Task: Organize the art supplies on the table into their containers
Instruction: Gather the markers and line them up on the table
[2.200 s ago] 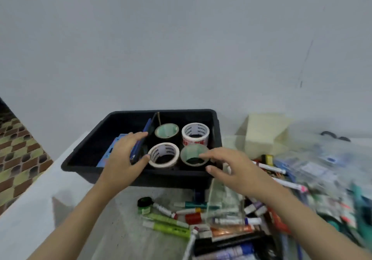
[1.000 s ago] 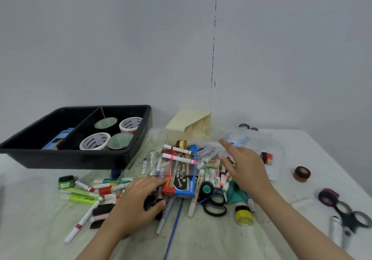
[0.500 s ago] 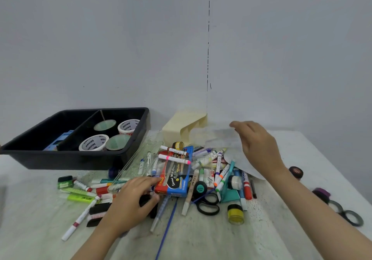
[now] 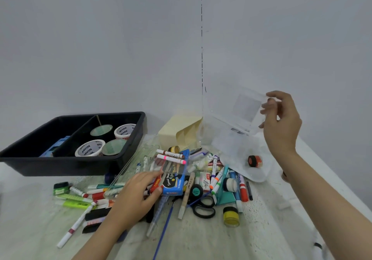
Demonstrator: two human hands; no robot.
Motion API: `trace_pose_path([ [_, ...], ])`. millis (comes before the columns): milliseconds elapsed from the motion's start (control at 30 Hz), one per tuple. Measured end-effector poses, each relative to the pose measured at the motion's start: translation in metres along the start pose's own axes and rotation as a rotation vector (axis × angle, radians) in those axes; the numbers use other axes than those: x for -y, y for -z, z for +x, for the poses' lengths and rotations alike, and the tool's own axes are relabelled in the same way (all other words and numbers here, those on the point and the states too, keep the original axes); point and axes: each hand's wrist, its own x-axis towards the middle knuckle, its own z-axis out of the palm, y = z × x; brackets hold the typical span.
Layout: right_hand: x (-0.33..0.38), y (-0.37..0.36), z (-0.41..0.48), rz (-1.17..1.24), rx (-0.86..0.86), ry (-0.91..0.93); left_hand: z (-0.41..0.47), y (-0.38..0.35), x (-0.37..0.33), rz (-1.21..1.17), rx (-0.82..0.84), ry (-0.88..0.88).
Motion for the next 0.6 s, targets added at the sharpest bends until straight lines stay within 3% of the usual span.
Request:
trace_pose_path([
  [233,0.009,0.017,-0.004,0.2,-0.096,-0.254,0.008,0.006,-0.029,-0.176,-0.11,-0.005],
  [433,0.014,0.026,-0.032,0.39,-0.062,-0.539,0.015,0.007,-0.08,-0.846,-0.132,0.09],
  [600,0.012,0.034,-0.065,0.415,-0.03,-0.725,0.02,-0.001,-0.095,-1.05,-0.103,0.144],
])
